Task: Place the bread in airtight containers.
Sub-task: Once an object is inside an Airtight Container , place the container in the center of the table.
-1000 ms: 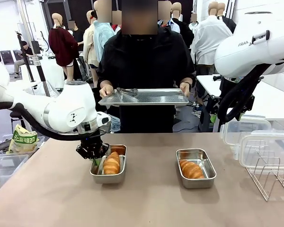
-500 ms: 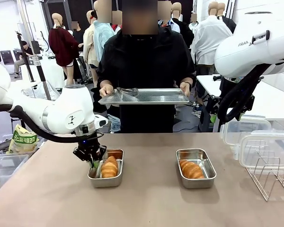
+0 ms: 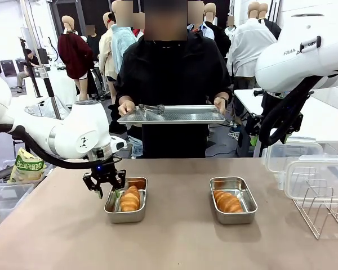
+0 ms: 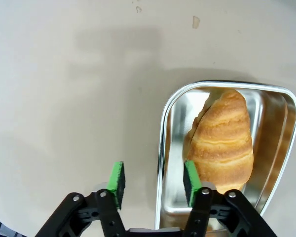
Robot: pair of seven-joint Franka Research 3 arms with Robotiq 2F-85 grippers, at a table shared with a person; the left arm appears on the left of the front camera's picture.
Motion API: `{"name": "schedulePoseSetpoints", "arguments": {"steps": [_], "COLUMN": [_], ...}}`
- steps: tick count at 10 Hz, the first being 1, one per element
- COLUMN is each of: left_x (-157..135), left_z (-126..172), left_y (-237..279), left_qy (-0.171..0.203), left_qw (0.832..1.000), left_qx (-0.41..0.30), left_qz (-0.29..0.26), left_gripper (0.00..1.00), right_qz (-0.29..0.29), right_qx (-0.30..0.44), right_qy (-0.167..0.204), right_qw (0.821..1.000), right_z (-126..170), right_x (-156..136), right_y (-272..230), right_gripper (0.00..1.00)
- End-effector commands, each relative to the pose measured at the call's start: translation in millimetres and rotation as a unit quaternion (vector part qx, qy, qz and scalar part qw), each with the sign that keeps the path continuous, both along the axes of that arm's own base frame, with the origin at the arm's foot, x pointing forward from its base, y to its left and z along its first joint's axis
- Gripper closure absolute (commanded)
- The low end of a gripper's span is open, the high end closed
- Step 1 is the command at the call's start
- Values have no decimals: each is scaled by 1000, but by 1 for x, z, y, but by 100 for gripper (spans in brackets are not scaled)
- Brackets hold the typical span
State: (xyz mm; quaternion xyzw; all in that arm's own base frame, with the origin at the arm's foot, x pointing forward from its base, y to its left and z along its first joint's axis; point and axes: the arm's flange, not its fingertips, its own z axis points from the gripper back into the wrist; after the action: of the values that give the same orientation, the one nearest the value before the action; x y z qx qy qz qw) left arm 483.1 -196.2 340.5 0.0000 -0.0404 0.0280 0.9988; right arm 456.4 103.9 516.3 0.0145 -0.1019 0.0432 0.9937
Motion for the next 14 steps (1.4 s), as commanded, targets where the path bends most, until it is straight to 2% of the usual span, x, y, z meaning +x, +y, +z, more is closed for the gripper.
{"name": "schedulePoseSetpoints", "arguments": {"steps": [1,14], "left_x": [-1,0], "left_z": [7,6], "left_y": [-2,0], "left_qy": [-6,-5], "left_qw": [1000,1000], "left_qx": [-6,-1], "left_qz": [19,2], "left_gripper": [0,0], "right_qz": [-5,-5], "right_qx": [-8,-8], "right_qy": [1,1], "right_qw": [1000,1000], "right_z": [-1,-1], "right_x": [-1,-1], "right_y": [0,0], "right_gripper": [0,0]}}
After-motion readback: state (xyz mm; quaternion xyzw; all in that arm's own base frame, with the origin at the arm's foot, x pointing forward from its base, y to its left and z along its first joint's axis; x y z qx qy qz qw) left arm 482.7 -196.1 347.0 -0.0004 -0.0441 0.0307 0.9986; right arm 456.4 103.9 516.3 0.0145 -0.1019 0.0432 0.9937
